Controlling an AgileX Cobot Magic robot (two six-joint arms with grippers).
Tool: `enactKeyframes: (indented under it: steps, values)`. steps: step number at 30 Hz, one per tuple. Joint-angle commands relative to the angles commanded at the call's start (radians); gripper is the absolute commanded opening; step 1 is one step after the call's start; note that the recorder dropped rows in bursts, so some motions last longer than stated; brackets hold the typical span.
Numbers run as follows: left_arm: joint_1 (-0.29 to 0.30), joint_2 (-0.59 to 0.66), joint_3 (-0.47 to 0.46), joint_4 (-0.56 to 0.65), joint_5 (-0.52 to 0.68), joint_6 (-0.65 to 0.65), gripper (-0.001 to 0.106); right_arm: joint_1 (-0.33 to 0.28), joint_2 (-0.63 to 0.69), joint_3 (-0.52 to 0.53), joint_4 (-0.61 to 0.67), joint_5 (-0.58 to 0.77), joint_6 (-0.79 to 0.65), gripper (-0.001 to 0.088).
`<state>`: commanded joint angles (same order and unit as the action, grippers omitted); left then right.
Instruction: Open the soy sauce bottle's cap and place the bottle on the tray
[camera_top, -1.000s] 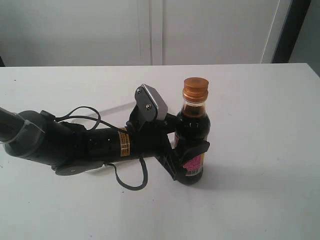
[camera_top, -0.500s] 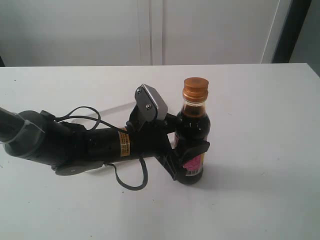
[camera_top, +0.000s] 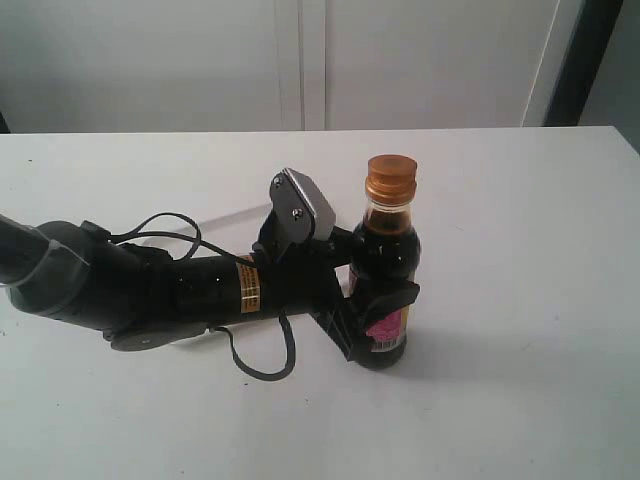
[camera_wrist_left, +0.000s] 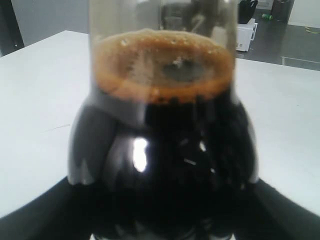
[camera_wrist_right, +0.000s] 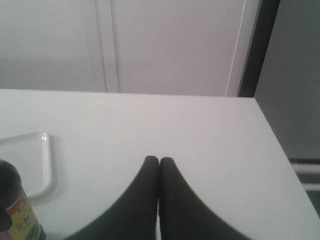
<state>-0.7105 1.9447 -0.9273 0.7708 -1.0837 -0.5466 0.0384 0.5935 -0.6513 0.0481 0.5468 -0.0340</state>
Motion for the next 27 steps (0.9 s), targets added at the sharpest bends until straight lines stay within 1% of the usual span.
enactKeyframes:
  steps: [4, 7, 13, 16, 17, 20, 22, 24, 27]
  values:
    - [0.0, 0.0, 0.0, 0.0, 0.0, 0.0, 0.0, 0.0, 0.157, -0.103, 0.017, 0.112, 0.0, 0.0]
    - [0.0, 0.0, 0.0, 0.0, 0.0, 0.0, 0.0, 0.0, 0.274, -0.168, 0.043, 0.165, -0.005, 0.0]
    - [0.0, 0.0, 0.0, 0.0, 0.0, 0.0, 0.0, 0.0, 0.484, -0.269, 0.053, 0.211, -0.015, 0.0]
    - [0.0, 0.0, 0.0, 0.0, 0.0, 0.0, 0.0, 0.0, 0.55, -0.298, 0.087, 0.207, -0.041, 0.0]
    - [0.0, 0.0, 0.0, 0.0, 0.0, 0.0, 0.0, 0.0, 0.562, -0.303, 0.117, 0.207, -0.069, 0.0]
    - [0.0, 0.0, 0.0, 0.0, 0.0, 0.0, 0.0, 0.0, 0.602, -0.305, 0.262, 0.212, -0.21, 0.0]
    - [0.0, 0.0, 0.0, 0.0, 0.0, 0.0, 0.0, 0.0, 0.626, -0.305, 0.383, 0.226, -0.305, 0.0]
    - [0.0, 0.0, 0.0, 0.0, 0.0, 0.0, 0.0, 0.0, 0.649, -0.305, 0.502, 0.255, -0.403, 0.0]
    - [0.0, 0.0, 0.0, 0.0, 0.0, 0.0, 0.0, 0.0, 0.67, -0.305, 0.648, 0.317, -0.517, 0.0]
